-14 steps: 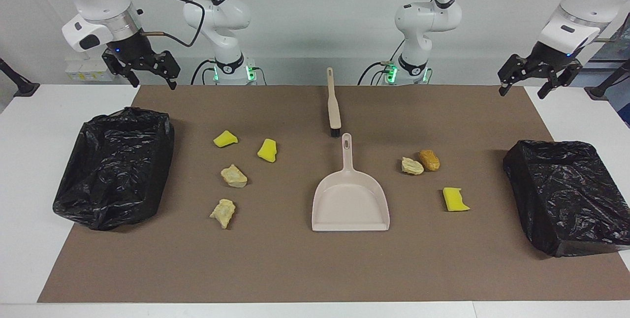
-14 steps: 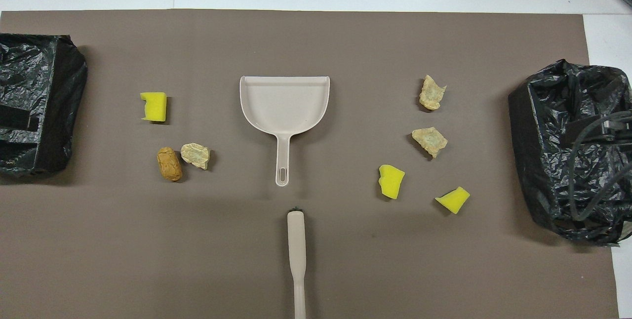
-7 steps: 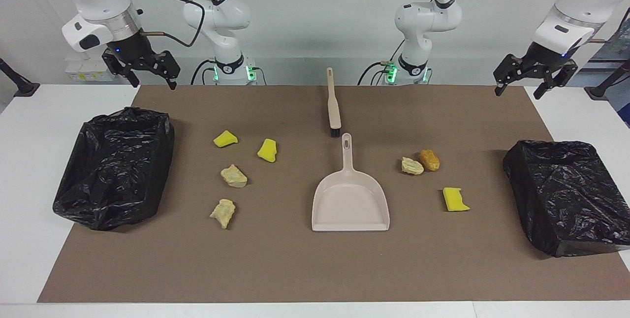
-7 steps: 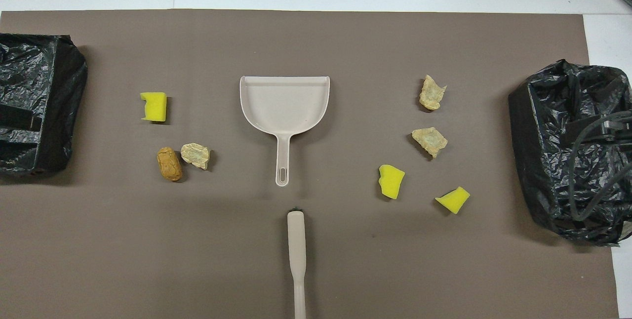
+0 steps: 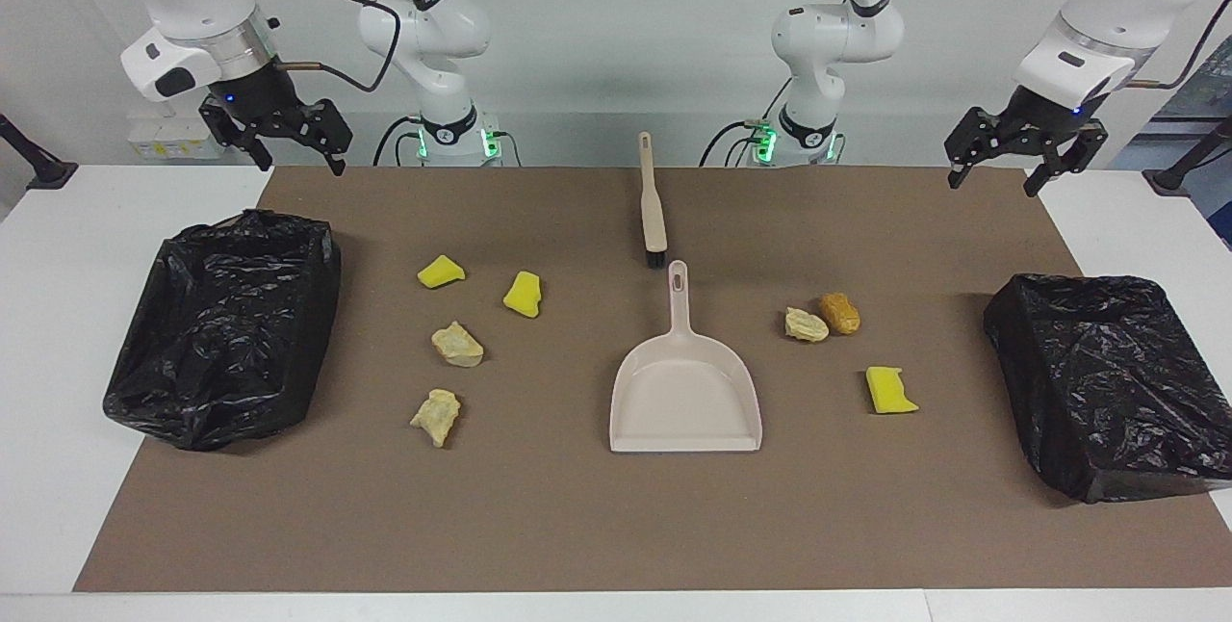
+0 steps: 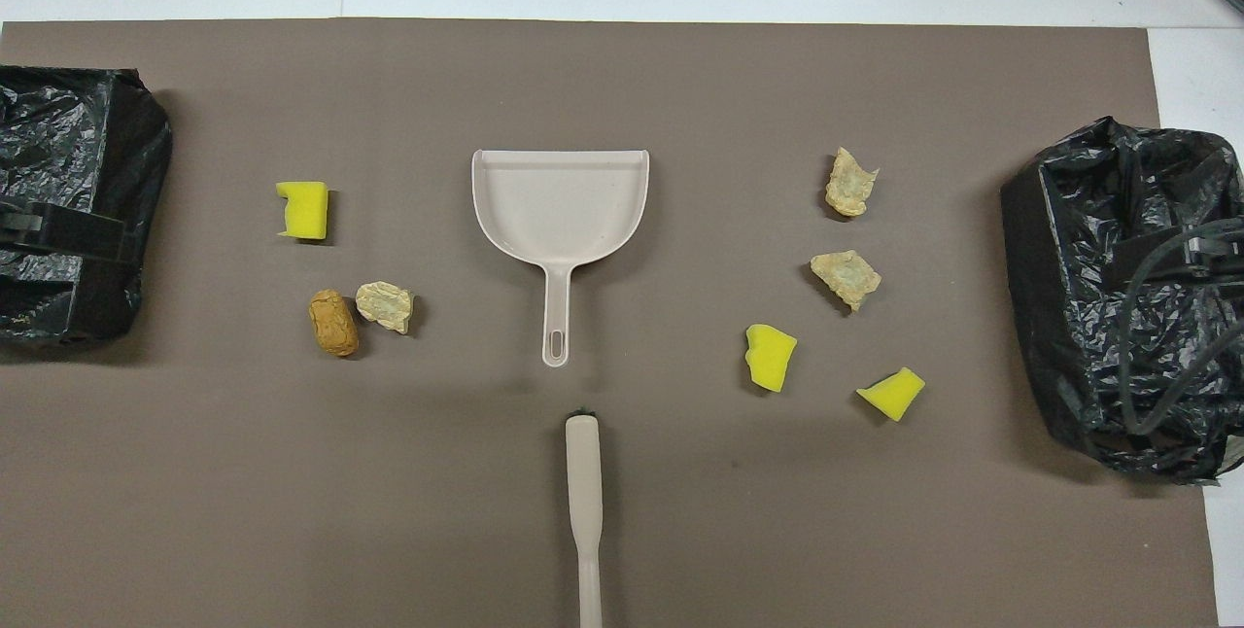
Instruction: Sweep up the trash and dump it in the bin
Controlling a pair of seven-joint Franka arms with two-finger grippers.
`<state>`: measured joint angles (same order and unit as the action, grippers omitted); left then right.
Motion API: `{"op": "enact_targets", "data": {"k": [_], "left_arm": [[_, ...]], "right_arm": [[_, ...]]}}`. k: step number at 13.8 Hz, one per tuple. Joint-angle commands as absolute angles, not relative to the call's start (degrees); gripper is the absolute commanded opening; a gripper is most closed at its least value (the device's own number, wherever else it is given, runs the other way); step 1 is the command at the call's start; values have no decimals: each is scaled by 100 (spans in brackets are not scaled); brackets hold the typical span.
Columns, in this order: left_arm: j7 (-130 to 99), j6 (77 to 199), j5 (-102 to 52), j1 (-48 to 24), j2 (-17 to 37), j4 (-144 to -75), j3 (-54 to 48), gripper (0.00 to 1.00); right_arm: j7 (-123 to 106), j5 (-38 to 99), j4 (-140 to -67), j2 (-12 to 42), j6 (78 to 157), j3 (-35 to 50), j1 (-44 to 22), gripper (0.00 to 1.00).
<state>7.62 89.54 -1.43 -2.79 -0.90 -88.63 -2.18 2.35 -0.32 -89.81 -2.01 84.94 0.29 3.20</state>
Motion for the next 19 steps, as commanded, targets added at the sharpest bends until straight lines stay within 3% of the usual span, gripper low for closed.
{"op": "enact_targets", "data": {"k": [1, 6, 12, 19], "left_arm": [[467, 8973, -97, -351, -394, -9288, -377, 100], [-140, 9053, -149, -352, -887, -10228, -1054, 100], [-1246, 9992, -536, -1650, -1537, -11977, -1160, 100], [-3118, 10967, -650, -3373, -1556, -13068, -1160, 100]], "right_arm": [[228, 44, -8912, -202, 8359, -9, 377, 100], [193, 158, -8965, -176, 8411, 52, 316, 100], [525, 360, -8237, 1307, 8604, 763, 264, 100], [2607, 360, -8130, 2302, 10026, 870, -965, 100]]}}
